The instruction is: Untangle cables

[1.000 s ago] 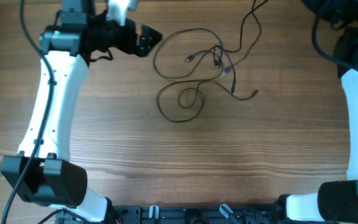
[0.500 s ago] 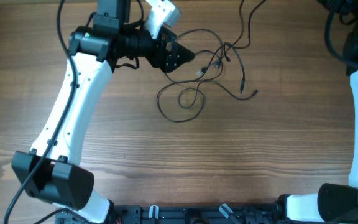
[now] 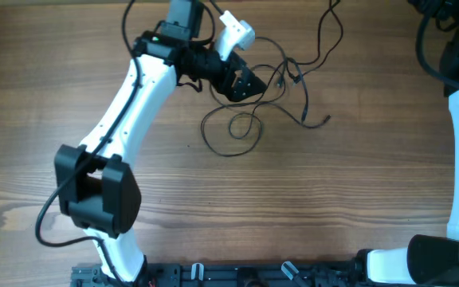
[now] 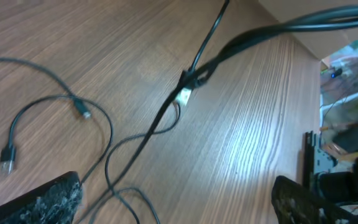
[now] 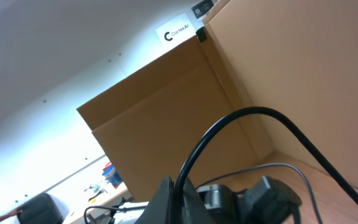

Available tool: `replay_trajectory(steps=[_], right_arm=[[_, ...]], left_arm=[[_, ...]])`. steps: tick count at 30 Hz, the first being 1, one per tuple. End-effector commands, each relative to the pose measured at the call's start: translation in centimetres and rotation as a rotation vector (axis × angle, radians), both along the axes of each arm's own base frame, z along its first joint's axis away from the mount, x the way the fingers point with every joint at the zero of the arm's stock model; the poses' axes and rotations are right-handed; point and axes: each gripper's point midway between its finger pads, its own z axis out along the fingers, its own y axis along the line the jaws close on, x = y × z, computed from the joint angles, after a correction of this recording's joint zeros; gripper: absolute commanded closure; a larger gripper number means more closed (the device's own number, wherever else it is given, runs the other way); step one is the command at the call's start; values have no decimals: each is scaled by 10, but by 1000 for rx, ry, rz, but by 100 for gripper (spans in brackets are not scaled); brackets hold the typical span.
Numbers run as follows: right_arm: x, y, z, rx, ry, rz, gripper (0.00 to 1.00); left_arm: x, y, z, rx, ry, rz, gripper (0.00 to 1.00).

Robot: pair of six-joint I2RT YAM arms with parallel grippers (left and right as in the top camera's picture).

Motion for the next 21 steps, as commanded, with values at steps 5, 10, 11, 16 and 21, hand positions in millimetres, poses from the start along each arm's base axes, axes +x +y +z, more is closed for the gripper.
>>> replay_trajectory(steps=[5,10,11,16,21], right_arm=[[-9,2,14,27,-9,-1,96],[-11,2,15,34,5,7,95],[-12,2,16,34,1,8,95],[-14,2,19,45,-12,7,96],[-15,2,21,43,-19,7,95]], left_arm=[[1,-30,-22,-19,-35,-81,1],[7,-35,-44,-12,-16,-86,12],[8,-35,-48,-10,-9,-86,12],[14,-38,-71,-4,9,-86,24],[19,-37,-81,13,7,-76,90]])
